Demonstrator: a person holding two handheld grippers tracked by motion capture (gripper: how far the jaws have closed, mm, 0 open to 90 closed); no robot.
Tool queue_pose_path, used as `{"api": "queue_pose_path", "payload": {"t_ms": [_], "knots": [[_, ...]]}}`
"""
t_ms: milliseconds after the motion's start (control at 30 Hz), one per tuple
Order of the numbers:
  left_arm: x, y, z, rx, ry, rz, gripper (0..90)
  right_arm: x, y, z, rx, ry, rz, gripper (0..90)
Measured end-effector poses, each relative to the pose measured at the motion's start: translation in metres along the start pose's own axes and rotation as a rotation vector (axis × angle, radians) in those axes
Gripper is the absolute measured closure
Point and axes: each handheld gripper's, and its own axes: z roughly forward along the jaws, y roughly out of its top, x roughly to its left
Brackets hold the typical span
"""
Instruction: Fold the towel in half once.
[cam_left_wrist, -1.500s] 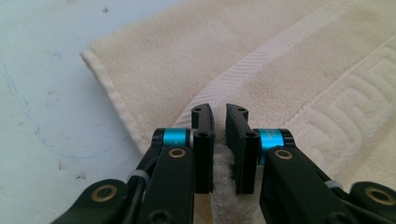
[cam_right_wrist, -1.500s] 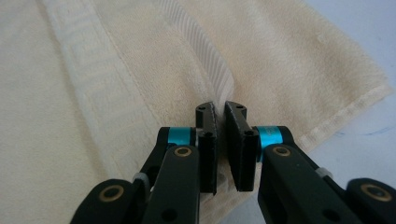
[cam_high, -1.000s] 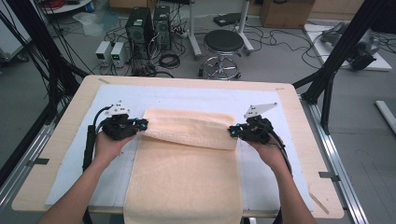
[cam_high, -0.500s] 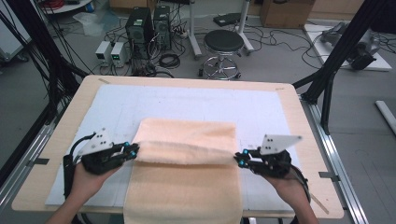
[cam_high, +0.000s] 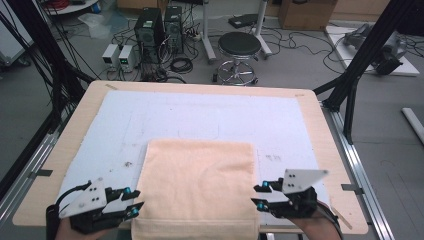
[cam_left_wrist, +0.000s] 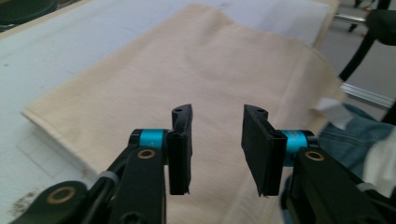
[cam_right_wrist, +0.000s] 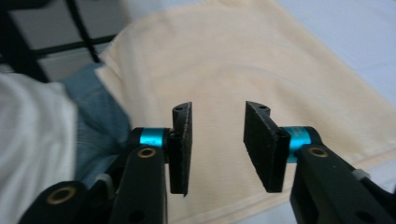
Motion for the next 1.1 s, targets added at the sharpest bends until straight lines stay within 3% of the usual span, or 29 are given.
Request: {"api": "queue_pose_path", "payload": {"t_ms": [167,333,567,700,767,933,1000,1033,1067,1100], "knots": [[0.036,-0.001,0.028,0.026,0.054,-0.015,57.6,-0.043,0.001,0.027,0.043,-0.085,0.059,53.0],[0.080,0.002,0.058,0.058,0.112,-0.071,51.0,-0.081,0.007,0.047,0.065,-0.141,0.084,45.8],[0.128,0.008,0.094,0.105,0.190,-0.141,46.7,-0.124,0.011,0.069,0.116,-0.216,0.129,37.9],[0.148,0.002,0.112,0.110,0.215,-0.212,46.7,-0.144,0.004,0.081,0.140,-0.238,0.174,35.6],[0.156,-0.005,0.120,0.149,0.228,-0.246,46.8,-0.153,-0.002,0.089,0.170,-0.242,0.200,34.0],[0.166,-0.016,0.133,0.191,0.187,-0.312,47.9,-0.163,-0.011,0.105,0.215,-0.209,0.221,33.9],[0.167,-0.017,0.133,0.183,0.179,-0.316,53.9,-0.166,-0.014,0.110,0.229,-0.187,0.235,41.8],[0.168,-0.018,0.133,0.176,0.152,-0.319,62.3,-0.166,-0.014,0.110,0.223,-0.189,0.231,51.3],[0.167,-0.018,0.133,0.172,0.154,-0.325,71.4,-0.168,-0.013,0.109,0.215,-0.163,0.238,67.3],[0.167,-0.017,0.133,0.172,0.158,-0.323,76.2,-0.169,-0.012,0.109,0.204,-0.111,0.244,77.2]]}}
